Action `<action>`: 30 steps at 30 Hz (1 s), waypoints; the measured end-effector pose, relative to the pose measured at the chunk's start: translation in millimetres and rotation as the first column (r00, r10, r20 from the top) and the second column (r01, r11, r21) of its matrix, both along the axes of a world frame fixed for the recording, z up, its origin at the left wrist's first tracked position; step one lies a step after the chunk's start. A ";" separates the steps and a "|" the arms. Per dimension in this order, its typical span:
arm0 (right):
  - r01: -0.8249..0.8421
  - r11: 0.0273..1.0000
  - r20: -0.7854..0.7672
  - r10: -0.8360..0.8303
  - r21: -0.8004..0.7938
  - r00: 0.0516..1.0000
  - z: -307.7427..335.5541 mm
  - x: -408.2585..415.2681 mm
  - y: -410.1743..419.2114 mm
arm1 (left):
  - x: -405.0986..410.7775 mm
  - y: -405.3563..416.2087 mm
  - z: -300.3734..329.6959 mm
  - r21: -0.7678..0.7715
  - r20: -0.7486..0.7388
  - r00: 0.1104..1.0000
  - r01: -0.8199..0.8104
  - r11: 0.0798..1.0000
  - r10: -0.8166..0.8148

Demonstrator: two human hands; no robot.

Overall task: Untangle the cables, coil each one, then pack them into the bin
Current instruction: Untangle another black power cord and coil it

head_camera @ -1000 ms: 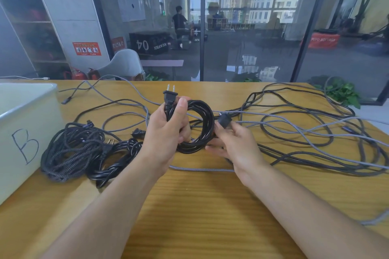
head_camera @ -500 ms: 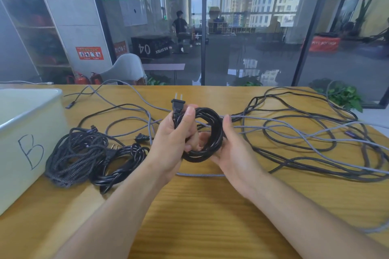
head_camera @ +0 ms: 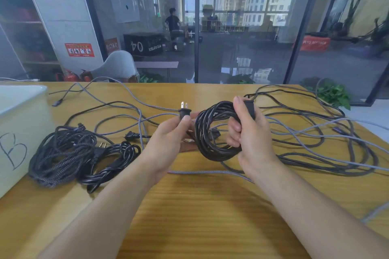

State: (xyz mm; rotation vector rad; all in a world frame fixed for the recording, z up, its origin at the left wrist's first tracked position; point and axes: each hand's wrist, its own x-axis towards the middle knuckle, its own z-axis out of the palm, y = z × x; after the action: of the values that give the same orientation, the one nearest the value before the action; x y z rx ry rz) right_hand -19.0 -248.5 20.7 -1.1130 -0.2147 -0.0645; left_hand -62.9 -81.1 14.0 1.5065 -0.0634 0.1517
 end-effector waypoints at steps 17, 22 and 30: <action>0.007 0.996 0.047 -0.003 -0.092 0.999 -6.7 4.4 -2.9 | -3.6 2.4 2.0 0.181 0.052 0.997 -0.064 0.981 0.056; -0.013 0.999 0.033 0.014 -0.038 0.999 -6.5 4.3 0.9 | -4.9 -6.8 -0.2 -0.074 0.019 0.993 0.120 0.990 -0.118; -0.148 0.987 0.066 0.152 -0.065 0.986 -13.5 -4.7 15.7 | -2.4 -3.6 -1.7 -0.343 0.055 0.997 0.075 0.937 -0.060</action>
State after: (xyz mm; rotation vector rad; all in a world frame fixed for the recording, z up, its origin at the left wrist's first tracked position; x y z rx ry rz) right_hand -23.7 -232.9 7.2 -1.1515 -0.3651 0.0372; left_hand -65.3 -84.7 12.3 1.1487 -0.1180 0.1333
